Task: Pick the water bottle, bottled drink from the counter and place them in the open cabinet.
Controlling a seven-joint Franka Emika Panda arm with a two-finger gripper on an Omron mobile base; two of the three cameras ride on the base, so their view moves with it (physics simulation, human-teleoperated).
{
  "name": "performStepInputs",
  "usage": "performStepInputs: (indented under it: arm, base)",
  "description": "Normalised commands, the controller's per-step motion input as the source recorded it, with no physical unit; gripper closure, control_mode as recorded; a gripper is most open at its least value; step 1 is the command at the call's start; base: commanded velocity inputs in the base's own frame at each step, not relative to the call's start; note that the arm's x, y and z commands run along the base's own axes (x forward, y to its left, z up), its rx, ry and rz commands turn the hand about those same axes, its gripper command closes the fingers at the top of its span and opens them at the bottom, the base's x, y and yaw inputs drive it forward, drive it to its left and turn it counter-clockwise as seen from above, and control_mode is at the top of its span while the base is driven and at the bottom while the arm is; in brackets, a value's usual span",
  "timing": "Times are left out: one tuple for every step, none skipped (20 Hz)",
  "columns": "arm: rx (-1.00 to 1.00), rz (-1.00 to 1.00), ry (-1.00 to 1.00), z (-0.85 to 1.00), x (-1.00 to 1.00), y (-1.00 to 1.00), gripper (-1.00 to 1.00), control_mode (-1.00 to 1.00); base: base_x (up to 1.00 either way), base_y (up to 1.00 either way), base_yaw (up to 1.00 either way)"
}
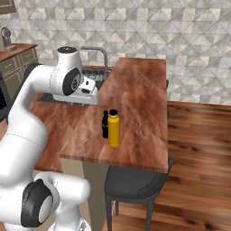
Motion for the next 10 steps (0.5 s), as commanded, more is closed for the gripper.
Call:
performStepInputs:
  arm:
    - [0.0, 0.0, 0.0, 0.0, 0.0, 0.0, -1.0, -1.0]
    - [0.0, 0.0, 0.0, 0.0, -0.02, 0.0, -1.0, -1.0]
    - [0.0, 0.0, 0.0, 0.0, -0.06, 0.0, -1.0, -1.0]
    - [0.0, 0.0, 0.0, 0.0, -0.09, 0.0, -1.0, -1.0]
    - [0.0, 0.0, -0.01, 0.0, -0.13, 0.0, -1.0, -1.0]
    - [0.0, 0.0, -0.04, 0.0, -0.17, -0.01, -1.0, -1.0]
    - [0.0, 0.0, -0.06, 0.0, -0.19, -0.01, -1.0, -1.0]
    - [0.0, 0.0, -0.06, 0.0, -0.21, -0.01, -1.0, -1.0]
    - [0.0, 0.0, -0.09, 0.0, -0.23, -0.02, -1.0, -1.0]
    - [0.0, 0.0, -0.11, 0.0, -0.27, -0.01, -1.0, -1.0]
  base:
    - [0.0, 0.0, 0.0]
    - [0.0, 0.0, 0.0]
    - [0.0, 0.0, 0.0]
    - [0.0, 0.0, 0.0]
    - [0.0, 0.0, 0.0]
    - [0.0, 0.0, 0.0]
    - [0.0, 0.0, 0.0]
    - [0.0, 0.0, 0.0]
    - [0.0, 0.0, 0.0]
    - [0.0, 0.0, 0.0]
